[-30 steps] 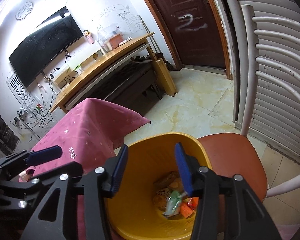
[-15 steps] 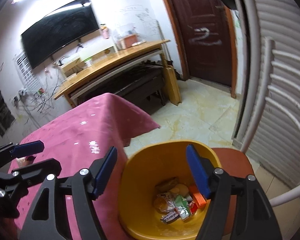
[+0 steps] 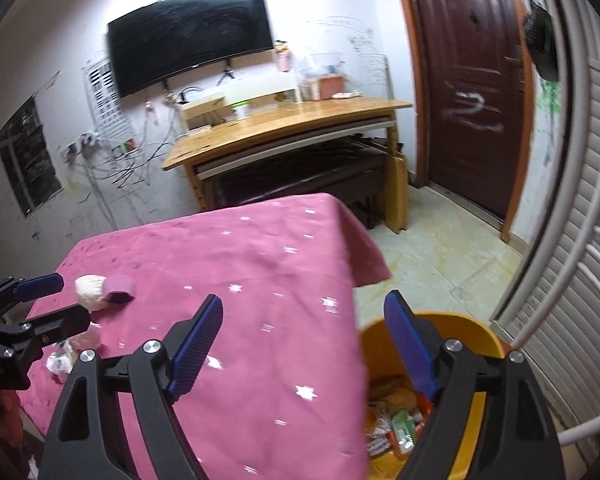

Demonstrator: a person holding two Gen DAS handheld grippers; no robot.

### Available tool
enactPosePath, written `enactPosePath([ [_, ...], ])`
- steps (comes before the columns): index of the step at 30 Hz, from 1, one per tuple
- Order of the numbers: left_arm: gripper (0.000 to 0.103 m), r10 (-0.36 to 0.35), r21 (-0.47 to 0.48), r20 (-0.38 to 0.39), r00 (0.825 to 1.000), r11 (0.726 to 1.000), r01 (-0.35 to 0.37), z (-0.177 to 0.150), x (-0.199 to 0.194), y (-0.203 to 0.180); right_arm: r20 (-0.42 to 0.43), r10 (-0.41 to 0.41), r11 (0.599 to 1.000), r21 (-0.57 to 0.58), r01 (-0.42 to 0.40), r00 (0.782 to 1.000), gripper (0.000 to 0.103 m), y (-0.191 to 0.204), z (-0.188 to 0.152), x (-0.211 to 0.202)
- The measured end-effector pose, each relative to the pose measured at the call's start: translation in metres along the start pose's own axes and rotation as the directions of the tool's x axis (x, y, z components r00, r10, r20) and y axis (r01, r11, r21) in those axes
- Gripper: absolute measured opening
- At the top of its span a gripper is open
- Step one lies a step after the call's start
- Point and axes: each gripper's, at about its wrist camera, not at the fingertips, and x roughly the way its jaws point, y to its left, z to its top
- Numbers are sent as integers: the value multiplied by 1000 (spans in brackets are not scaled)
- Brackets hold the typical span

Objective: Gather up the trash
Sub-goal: 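Return both open tools toward the tissues and blue packet on the table, then grasp the blue packet with the left tool while the right tool grasps the white tissues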

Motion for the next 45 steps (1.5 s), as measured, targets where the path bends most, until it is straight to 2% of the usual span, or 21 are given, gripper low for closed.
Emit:
enactPosePath([
  [7, 92, 75, -26, 31, 997, 997, -74, -27, -28, 55, -26, 85, 992, -92, -87, 996, 82, 57, 6, 12],
  [11, 93, 52, -42, 4, 999, 998, -52, -43, -34, 76, -62, 132, 981, -139, -139, 989, 83, 92, 4, 22],
  [18, 93, 19, -12, -16, 1000, 1000, -19, -60, -31, 84, -128, 202, 959, -177, -223, 971, 83, 130, 1, 38],
  [23, 93, -19, -14, -46, 999, 1000, 18, -68, -20, 92, -178, 268, 939, -174, -298, 947, 83, 148, -2, 44],
  [27, 93, -28, -87, -50, 998, 996, 24, -67, -19, 120, -237, 306, 917, -187, -352, 922, 83, 163, -13, 48],
  [30, 93, 8, -127, -39, 999, 992, -13, -66, -22, 143, -270, 332, 898, -203, -390, 904, 83, 173, -19, 51],
  [34, 93, 60, -144, -64, 996, 987, -69, -65, -16, 156, -305, 349, 862, -266, -431, 886, 83, 196, -28, 52],
  [37, 93, 56, -162, -79, 995, 984, -68, -64, -13, 158, -329, 340, 838, -318, -443, 881, 83, 213, -35, 56],
  [41, 93, 67, -195, -90, 994, 977, -84, -64, -10, 163, -362, 337, 832, -319, -455, 869, 83, 221, -40, 65],
  [42, 93, 66, -201, -91, 994, 976, -83, -64, -10, 165, -363, 336, 834, -314, -454, 869, 81, 220, -40, 66],
  [44, 93, 54, -211, -92, 994, 975, -73, -64, -9, 166, -372, 331, 838, -307, -452, 867, 55, 219, -41, 67],
  [45, 93, 47, -212, -94, 994, 975, -66, -63, -8, 166, -371, 323, 843, -305, -443, 870, 38, 218, -42, 67],
])
